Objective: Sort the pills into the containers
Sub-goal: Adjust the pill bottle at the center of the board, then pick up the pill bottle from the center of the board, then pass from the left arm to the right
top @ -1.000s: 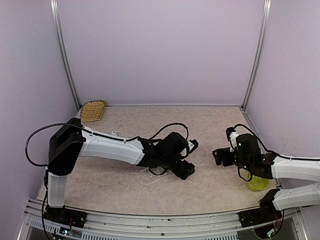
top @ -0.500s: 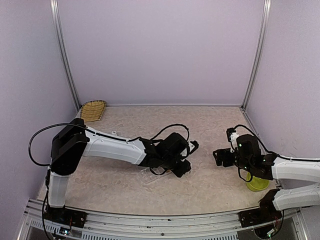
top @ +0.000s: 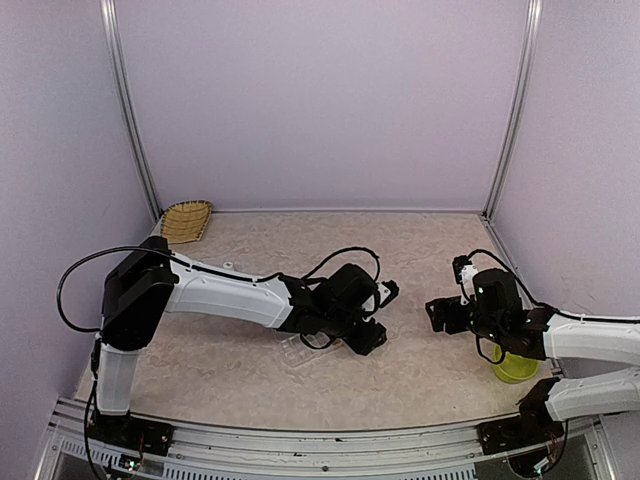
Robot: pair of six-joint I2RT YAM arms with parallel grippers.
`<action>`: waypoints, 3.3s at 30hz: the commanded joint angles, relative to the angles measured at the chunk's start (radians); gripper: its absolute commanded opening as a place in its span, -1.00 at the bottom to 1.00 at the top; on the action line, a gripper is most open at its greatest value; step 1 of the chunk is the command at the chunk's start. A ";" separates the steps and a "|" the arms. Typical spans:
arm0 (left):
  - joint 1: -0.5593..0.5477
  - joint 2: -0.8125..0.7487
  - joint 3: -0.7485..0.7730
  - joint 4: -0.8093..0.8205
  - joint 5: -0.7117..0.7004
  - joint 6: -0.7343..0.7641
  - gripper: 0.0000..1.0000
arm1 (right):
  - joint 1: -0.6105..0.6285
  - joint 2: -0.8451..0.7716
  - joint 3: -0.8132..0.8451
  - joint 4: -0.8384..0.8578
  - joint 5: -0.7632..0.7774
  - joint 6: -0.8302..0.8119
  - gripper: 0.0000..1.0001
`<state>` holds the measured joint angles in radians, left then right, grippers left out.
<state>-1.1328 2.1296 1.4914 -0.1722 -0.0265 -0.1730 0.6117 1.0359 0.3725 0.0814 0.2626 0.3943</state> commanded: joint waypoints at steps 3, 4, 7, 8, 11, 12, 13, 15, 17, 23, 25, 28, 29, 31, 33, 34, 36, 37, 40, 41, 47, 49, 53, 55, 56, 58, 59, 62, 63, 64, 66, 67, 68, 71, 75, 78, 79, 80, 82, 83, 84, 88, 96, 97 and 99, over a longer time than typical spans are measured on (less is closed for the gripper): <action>0.010 0.019 0.040 0.013 -0.001 0.009 0.09 | -0.010 0.007 -0.015 0.034 -0.006 0.001 0.77; 0.011 0.022 0.045 0.013 -0.003 0.009 0.09 | -0.010 0.007 -0.015 0.034 -0.006 0.001 0.77; 0.016 0.033 0.062 0.014 -0.004 0.014 0.08 | -0.010 0.009 -0.016 0.035 -0.008 0.000 0.77; 0.017 0.038 0.070 0.011 -0.003 0.017 0.08 | -0.010 0.009 -0.015 0.035 -0.008 0.000 0.77; 0.023 0.059 0.091 -0.003 0.003 0.022 0.03 | -0.010 0.010 -0.017 0.037 -0.008 -0.001 0.77; 0.024 0.063 0.095 -0.005 0.006 0.023 0.00 | -0.010 0.009 -0.017 0.037 -0.008 -0.002 0.77; 0.025 0.065 0.094 -0.007 0.007 0.023 -0.03 | -0.010 0.010 -0.018 0.039 -0.009 -0.001 0.77; 0.026 0.064 0.091 -0.010 0.014 0.021 -0.06 | -0.010 0.010 -0.019 0.040 -0.010 -0.002 0.77; 0.025 0.057 0.083 -0.012 0.020 0.021 -0.10 | -0.010 0.010 -0.020 0.041 -0.010 -0.003 0.77; 0.025 0.034 0.066 -0.020 0.024 0.016 -0.14 | -0.010 0.013 -0.019 0.043 -0.010 -0.003 0.77; 0.025 0.028 0.064 -0.023 0.023 0.013 -0.13 | -0.010 0.013 -0.017 0.042 -0.011 -0.002 0.77; 0.025 0.021 0.061 -0.027 0.025 0.009 -0.12 | -0.010 0.013 -0.018 0.041 -0.010 0.000 0.77; 0.025 0.020 0.060 -0.026 0.023 0.009 -0.13 | -0.010 0.013 -0.017 0.041 -0.008 -0.001 0.77; 0.026 0.019 0.060 -0.031 0.020 0.007 -0.16 | -0.010 0.015 -0.017 0.041 -0.010 -0.001 0.77; 0.025 0.016 0.060 -0.036 0.021 0.006 -0.25 | -0.010 0.018 -0.015 0.042 -0.010 -0.002 0.76; 0.026 0.015 0.057 -0.038 0.020 0.004 -0.31 | -0.010 0.019 -0.015 0.041 -0.010 -0.002 0.77; 0.025 0.012 0.054 -0.038 0.020 0.004 -0.47 | -0.010 0.021 -0.015 0.043 -0.010 -0.003 0.77; 0.025 0.011 0.053 -0.038 0.019 0.003 -0.55 | -0.010 0.021 -0.015 0.043 -0.011 -0.003 0.77; 0.025 0.004 0.055 -0.042 0.020 0.003 -0.69 | -0.010 0.024 -0.015 0.043 -0.012 -0.005 0.77; 0.025 -0.001 0.054 -0.043 0.020 0.002 -0.71 | -0.010 0.025 -0.014 0.043 -0.014 -0.006 0.76; 0.027 -0.075 0.038 -0.031 0.012 0.005 -0.76 | -0.010 -0.019 -0.024 0.076 -0.108 -0.042 0.76; 0.031 -0.127 0.009 0.001 0.019 0.007 -0.77 | -0.010 -0.061 -0.042 0.120 -0.205 -0.065 0.75; 0.038 -0.249 -0.072 0.084 0.049 0.015 -0.81 | -0.010 -0.171 -0.094 0.267 -0.482 -0.093 0.76; 0.042 -0.308 -0.123 0.128 0.085 0.013 -0.82 | -0.010 -0.213 -0.115 0.330 -0.591 -0.090 0.76; 0.044 -0.336 -0.141 0.148 0.103 0.010 -0.82 | -0.010 -0.229 -0.122 0.359 -0.638 -0.086 0.77; 0.044 -0.383 -0.175 0.186 0.149 0.009 -0.82 | -0.010 -0.247 -0.133 0.415 -0.721 -0.074 0.78; 0.043 -0.407 -0.190 0.207 0.178 0.009 -0.82 | -0.010 -0.249 -0.138 0.447 -0.756 -0.065 0.78; 0.038 -0.477 -0.241 0.283 0.259 0.008 -0.82 | -0.009 -0.233 -0.157 0.568 -0.880 -0.032 0.83; 0.037 -0.494 -0.257 0.310 0.285 0.009 -0.82 | -0.009 -0.224 -0.162 0.620 -0.926 -0.018 0.84; 0.034 -0.513 -0.276 0.339 0.310 0.008 -0.82 | -0.008 -0.216 -0.168 0.666 -0.952 -0.003 0.85; 0.029 -0.546 -0.307 0.407 0.345 0.000 -0.82 | -0.003 -0.200 -0.167 0.741 -0.973 0.021 0.87; 0.026 -0.557 -0.324 0.436 0.360 -0.003 -0.82 | 0.001 -0.194 -0.163 0.768 -0.973 0.031 0.88; 0.023 -0.571 -0.337 0.465 0.375 -0.008 -0.82 | 0.005 -0.188 -0.158 0.789 -0.973 0.039 0.88; 0.013 -0.596 -0.371 0.542 0.398 -0.018 -0.81 | 0.020 -0.160 -0.134 0.837 -0.977 0.055 0.88; 0.005 -0.612 -0.411 0.644 0.419 -0.043 -0.82 | 0.054 -0.101 -0.096 0.894 -0.988 0.058 0.86; 0.001 -0.609 -0.420 0.684 0.423 -0.061 -0.82 | 0.090 -0.060 -0.068 0.925 -0.984 0.058 0.84; -0.001 -0.607 -0.421 0.692 0.427 -0.065 -0.81 | 0.101 -0.043 -0.061 0.940 -0.982 0.082 0.84; -0.003 -0.604 -0.421 0.699 0.431 -0.068 -0.82 | 0.111 -0.030 -0.054 0.955 -0.983 0.093 0.83; -0.007 -0.598 -0.422 0.709 0.436 -0.069 -0.82 | 0.129 -0.005 -0.038 0.985 -0.990 0.108 0.83; -0.009 -0.597 -0.425 0.715 0.437 -0.071 -0.82 | 0.136 0.005 -0.030 0.996 -0.993 0.115 0.82; -0.011 -0.597 -0.429 0.721 0.436 -0.071 -0.82 | 0.144 0.016 -0.022 1.006 -0.995 0.121 0.81; -0.016 -0.608 -0.460 0.767 0.428 -0.071 -0.81 | 0.171 0.056 0.000 1.048 -0.999 0.141 0.71; -0.018 -0.621 -0.487 0.790 0.402 -0.062 -0.81 | 0.193 0.101 0.033 1.082 -0.989 0.170 0.46; -0.019 -0.625 -0.492 0.794 0.396 -0.061 -0.81 | 0.195 0.106 0.035 1.080 -0.988 0.168 0.42; -0.019 -0.632 -0.501 0.801 0.388 -0.059 -0.81 | 0.198 0.115 0.040 1.080 -0.985 0.168 0.36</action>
<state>-1.1461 1.5425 1.0122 0.5720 0.3817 -0.2379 0.7933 1.1336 0.3828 1.1233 -0.7227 0.5514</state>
